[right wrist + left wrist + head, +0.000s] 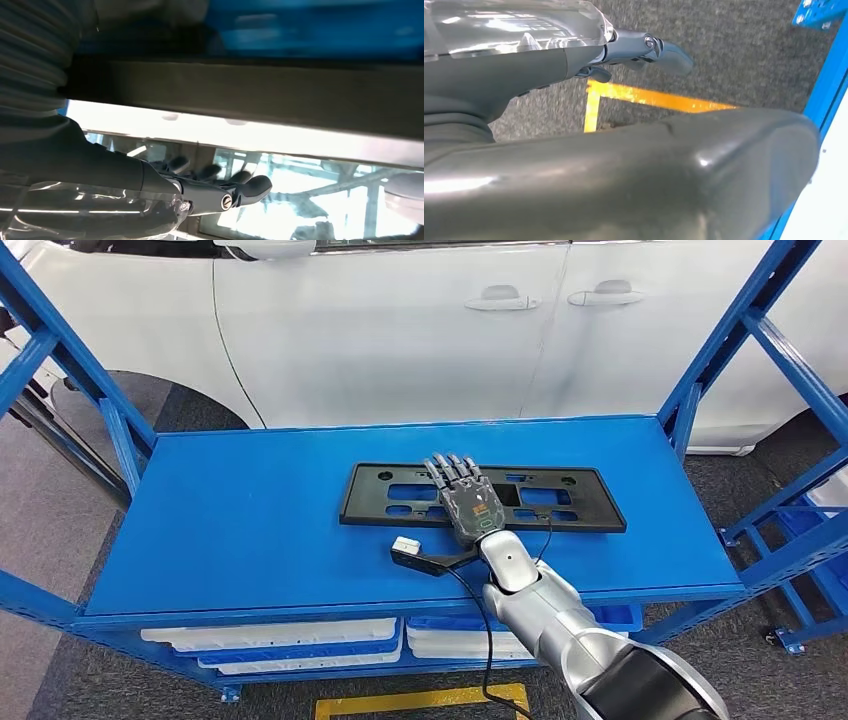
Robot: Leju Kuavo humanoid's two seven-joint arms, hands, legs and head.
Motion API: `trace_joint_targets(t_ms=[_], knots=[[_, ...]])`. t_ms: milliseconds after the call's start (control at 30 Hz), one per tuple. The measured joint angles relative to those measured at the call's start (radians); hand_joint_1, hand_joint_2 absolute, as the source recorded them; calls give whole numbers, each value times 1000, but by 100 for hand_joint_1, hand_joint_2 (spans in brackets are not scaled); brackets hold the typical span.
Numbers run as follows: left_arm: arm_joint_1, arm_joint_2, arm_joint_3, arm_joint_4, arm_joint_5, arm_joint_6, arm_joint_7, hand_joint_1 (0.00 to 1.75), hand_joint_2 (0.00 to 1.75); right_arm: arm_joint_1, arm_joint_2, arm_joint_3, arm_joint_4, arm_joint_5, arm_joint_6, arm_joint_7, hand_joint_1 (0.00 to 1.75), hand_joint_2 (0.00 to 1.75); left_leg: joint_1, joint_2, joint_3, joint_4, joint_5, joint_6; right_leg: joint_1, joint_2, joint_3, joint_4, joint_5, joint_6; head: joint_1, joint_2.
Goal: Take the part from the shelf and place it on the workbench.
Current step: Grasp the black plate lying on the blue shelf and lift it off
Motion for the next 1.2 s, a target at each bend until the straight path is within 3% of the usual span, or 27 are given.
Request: trace_joint_targets(t_ms=[33, 133, 167, 200, 233, 267, 333, 367, 500, 567, 633, 667, 700, 733, 800, 867, 967, 1033, 1133, 1167, 1200], knots=[[0, 0, 0, 0, 0, 1, 0, 0, 0, -1, 0, -4, 1, 5, 4, 8, 175, 175, 0, 0, -15, 35, -23, -5, -3, -1, 2, -5, 3, -5, 0, 0], [0, 1, 0, 0, 0, 8, 2, 0, 0, -1, 0, -21, 9, 23, 22, 30, 175, 175, 4, 1, -104, 228, -115, -17, -4, -2, 1, -6, 4, -9, 0, 0], [0, 1, 0, 0, 0, 9, 3, 0, 0, 0, 0, -27, 12, 25, 28, 32, 175, 175, 5, 1, -123, 267, -122, -19, -4, -2, 1, -5, 3, -9, 0, 0], [0, 2, 0, 0, 0, 10, 3, 0, 0, 0, 0, -34, 14, 26, 32, 31, 175, 175, 6, 1, -122, 265, -109, -21, -4, -2, 1, -3, 2, -8, 0, 0], [-1, 3, 0, 0, 0, 10, 3, 0, 0, 0, 0, -41, 16, 26, 34, 29, 175, 175, 7, 1, -102, 223, -78, -22, -5, -1, 1, 0, 0, -6, 0, 0], [-2, 3, 0, 0, 0, 10, 3, 0, 0, -1, 0, -47, 17, 26, 35, 26, 175, 175, 9, 2, -67, 150, -40, -22, -5, -1, 2, 4, -3, -3, 0, 0], [-3, 4, 0, 1, 0, 9, 2, 0, 0, -3, 0, -61, 18, 28, 33, 22, 175, 175, 9, 2, -8, 28, 2, -15, -2, 1, 0, 14, -9, 6, 0, 0], [-4, 4, 0, 1, 0, 8, 1, 0, 0, -5, 0, -68, 19, 29, 31, 22, 175, 175, 8, 1, 4, 1, 6, -9, 0, 2, -2, 17, -11, 11, 0, 0], [-3, 3, 0, 1, -1, 7, -3, 0, 0, -6, 0, -89, 21, 31, 28, 15, 175, 175, 8, 1, 5, -7, 9, 20, -1, 4, -10, 32, -21, 31, 0, 0], [-5, 2, 0, 1, -2, 7, -5, 0, 0, -6, 0, -97, 21, 32, 28, 13, 175, 175, 9, 2, 4, -11, 14, 31, -5, 3, -49, 116, -73, 41, 0, 0], [-5, 2, 0, 1, -2, 7, -7, 0, 0, -5, 0, -102, 23, 32, 28, 9, 175, 175, 8, 2, 0, -10, 14, 35, -6, 3, -119, 259, -136, 46, 0, 0], [-5, 2, 0, 1, -2, 7, -7, 0, 0, -4, 0, -105, 24, 33, 28, 7, 175, 175, 7, 2, 0, -10, 14, 36, -6, 3, -143, 309, -149, 47, 0, 0], [-5, 2, 0, 1, -2, 7, -8, 0, 0, -4, 0, -107, 25, 35, 29, 3, 175, 175, 7, 1, 1, -10, 14, 36, -6, 3, -149, 319, -140, 46, 0, 0], [-5, 2, 0, 1, -2, 7, -9, 0, 0, -4, 0, -109, 26, 38, 29, -1, 175, 175, 7, 0, 3, -10, 14, 35, -6, 3, -134, 287, -113, 44, 0, 0], [-5, 2, 1, 1, -2, 7, -13, 0, 0, -6, 0, -114, 26, 45, 29, -8, 175, 175, 6, -2, 8, -10, 11, 32, -4, 3, -63, 141, -41, 34, 0, 0], [-5, 1, 1, 1, -1, 6, -24, 0, 0, -8, 1, -119, 26, 49, 26, -16, 175, 175, 2, -4, 7, -8, 9, 24, 1, 3, -16, 37, -8, 24, 0, 0], [-6, 1, 2, 0, 4, 2, -60, 0, 0, -9, 4, -132, 24, 45, 15, -42, 175, 175, 2, -3, 6, -11, 9, 8, 3, 3, -10, 15, -5, 12, 0, 0], [-6, 1, 2, 1, 6, -1, -86, 0, 0, -9, 7, -149, 13, 21, -6, -82, 175, 175, 1, -2, -5, 19, -16, -1, -3, 0, -4, 2, 2, -1, 0, 0], [-6, 3, 2, 0, 1, 0, -103, 0, 0, 11, 9, -189, -63, -69, -55, -194, 175, 175, 4, 0, -83, 198, -109, -10, -4, 0, 0, -3, 5, -10, 0, 0], [-5, 4, 2, 1, -1, 0, -105, 0, 0, 29, 8, -205, -116, -115, -64, -240, 175, 175, 5, 0, -107, 252, -126, -13, -3, 0, 0, -3, 4, -10, 0, 0], [-5, 5, 2, 1, -2, 0, -109, 0, 0, 55, 6, -221, -187, -176, -70, -293, 175, 175, 6, 0, -117, 273, -125, -15, -3, 1, 1, -1, 3, -9, 0, 0]])
